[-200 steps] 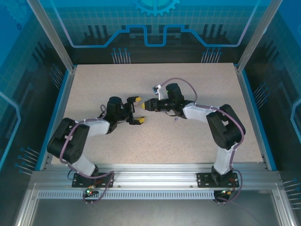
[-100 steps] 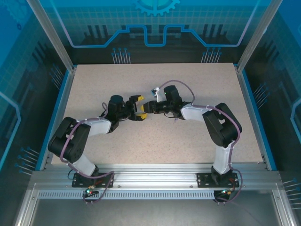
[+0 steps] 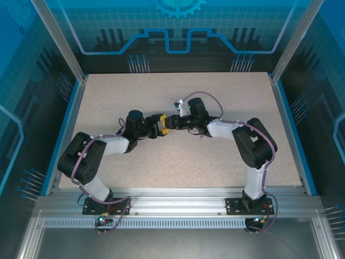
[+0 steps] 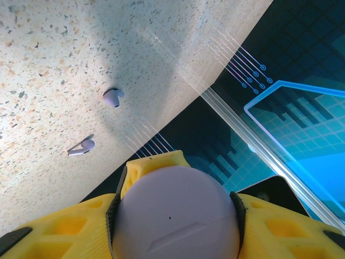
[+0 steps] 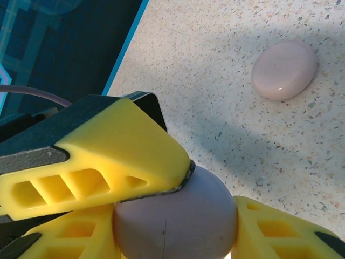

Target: Insert wireless bluetooth earbuds into charging case

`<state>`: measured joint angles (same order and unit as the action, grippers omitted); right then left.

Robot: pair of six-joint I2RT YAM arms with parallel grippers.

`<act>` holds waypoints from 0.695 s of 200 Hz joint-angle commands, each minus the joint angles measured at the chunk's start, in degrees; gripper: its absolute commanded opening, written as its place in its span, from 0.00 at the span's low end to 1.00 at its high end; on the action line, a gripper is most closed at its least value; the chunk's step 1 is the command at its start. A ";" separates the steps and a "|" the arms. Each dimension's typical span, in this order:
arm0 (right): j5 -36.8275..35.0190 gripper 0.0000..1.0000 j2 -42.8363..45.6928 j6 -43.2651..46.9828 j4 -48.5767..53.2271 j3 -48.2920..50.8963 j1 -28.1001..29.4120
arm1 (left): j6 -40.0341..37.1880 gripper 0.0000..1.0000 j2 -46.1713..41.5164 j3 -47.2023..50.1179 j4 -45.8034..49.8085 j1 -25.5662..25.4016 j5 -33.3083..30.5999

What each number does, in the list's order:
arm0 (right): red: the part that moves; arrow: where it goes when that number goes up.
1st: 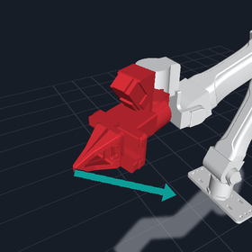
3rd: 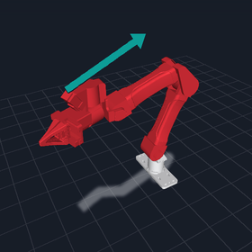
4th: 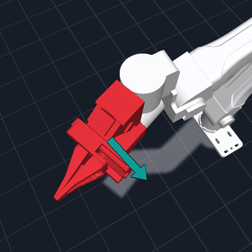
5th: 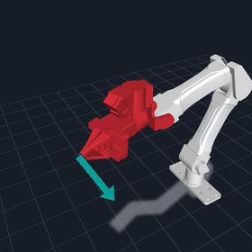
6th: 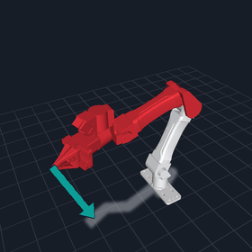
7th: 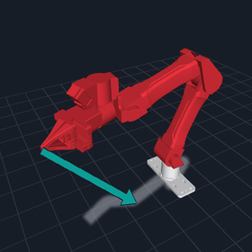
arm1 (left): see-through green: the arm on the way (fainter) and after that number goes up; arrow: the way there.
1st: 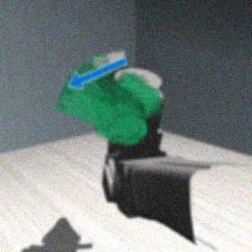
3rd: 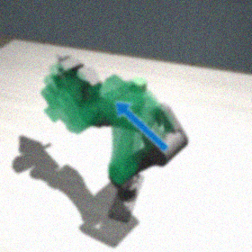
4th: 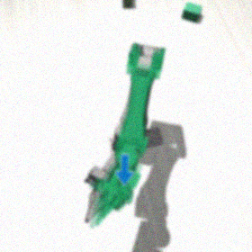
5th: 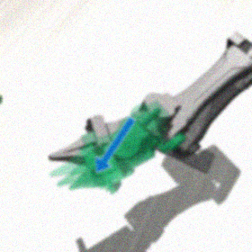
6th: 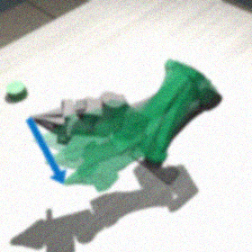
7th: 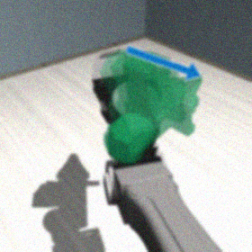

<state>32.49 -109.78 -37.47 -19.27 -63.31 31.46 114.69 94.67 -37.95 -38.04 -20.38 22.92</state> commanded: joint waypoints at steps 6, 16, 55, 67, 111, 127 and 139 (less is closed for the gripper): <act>0.91 0.45 -1.47 0.68 2.01 -0.32 0.81 | 0.28 0.35 0.17 0.64 -2.80 -0.45 -0.99; 0.61 0.46 -1.58 0.74 2.53 -0.49 0.81 | -0.73 0.32 0.08 0.73 -2.18 -0.43 -1.19; -0.37 0.59 -1.82 0.82 3.49 -0.78 0.80 | -3.75 0.31 0.16 2.99 -1.57 -0.45 -2.58; -0.96 0.66 -1.58 0.94 3.47 -0.59 0.70 | -4.45 0.30 0.05 3.86 -1.32 -0.45 -3.29; -2.09 0.84 3.18 0.40 4.77 3.62 -1.85 | -7.81 0.28 -1.25 6.82 0.25 -0.12 -6.53; -2.33 0.85 6.79 0.94 6.33 5.97 -3.08 | -12.69 0.27 -2.54 6.64 3.84 0.51 -6.75; -2.84 0.85 9.69 1.41 7.81 7.75 -3.99 | -16.93 0.25 -4.16 5.87 7.57 0.68 -7.21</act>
<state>30.55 -107.02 -37.08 -13.91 -58.28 29.74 106.59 94.24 -31.66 -36.38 -20.34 17.69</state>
